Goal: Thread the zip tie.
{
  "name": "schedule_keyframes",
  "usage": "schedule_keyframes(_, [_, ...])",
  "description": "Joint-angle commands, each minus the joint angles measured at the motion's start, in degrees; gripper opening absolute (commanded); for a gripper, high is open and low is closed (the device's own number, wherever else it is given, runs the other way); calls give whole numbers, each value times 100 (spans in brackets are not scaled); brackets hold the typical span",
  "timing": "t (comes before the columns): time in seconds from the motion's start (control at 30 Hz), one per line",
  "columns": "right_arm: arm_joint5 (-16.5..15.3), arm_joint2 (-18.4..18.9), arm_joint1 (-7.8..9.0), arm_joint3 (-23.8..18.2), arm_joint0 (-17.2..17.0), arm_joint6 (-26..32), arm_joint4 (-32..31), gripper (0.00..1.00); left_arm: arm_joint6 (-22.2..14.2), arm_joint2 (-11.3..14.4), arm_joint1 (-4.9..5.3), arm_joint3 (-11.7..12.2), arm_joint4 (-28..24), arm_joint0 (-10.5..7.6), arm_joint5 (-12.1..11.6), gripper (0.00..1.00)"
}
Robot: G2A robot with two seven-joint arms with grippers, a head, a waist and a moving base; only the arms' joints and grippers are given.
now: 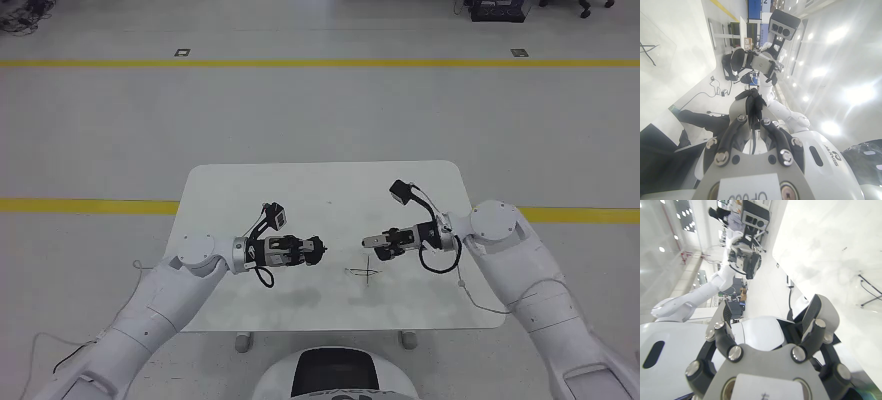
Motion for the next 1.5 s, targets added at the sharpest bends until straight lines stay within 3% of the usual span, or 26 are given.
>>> schedule_keyframes(0.0, [-19, -133, -8, 120, 198, 120, -258, 100, 0, 0, 0, 0, 0, 0, 0, 0])
schedule_keyframes(0.23, [-384, -563, -70, 577, 724, 176, -859, 100, 0, 0, 0, 0, 0, 0, 0, 0])
schedule_keyframes(0.43, [-630, -905, -122, 741, 943, -24, -1377, 100, 0, 0, 0, 0, 0, 0, 0, 0])
schedule_keyframes(0.8, [-420, -1529, -208, 410, 1005, -565, -2592, 100, 0, 0, 0, 0, 0, 0, 0, 0])
schedule_keyframes(1.1, [-420, -1529, -208, 410, 1005, -565, -2592, 100, 0, 0, 0, 0, 0, 0, 0, 0])
schedule_keyframes(1.3, [-926, -1728, -176, 168, 1096, -550, -3464, 100, 0, 0, 0, 0, 0, 0, 0, 0])
schedule_keyframes(1.47, [-1025, -1932, -196, 184, 1375, -499, -3884, 100, 0, 0, 0, 0, 0, 0, 0, 0])
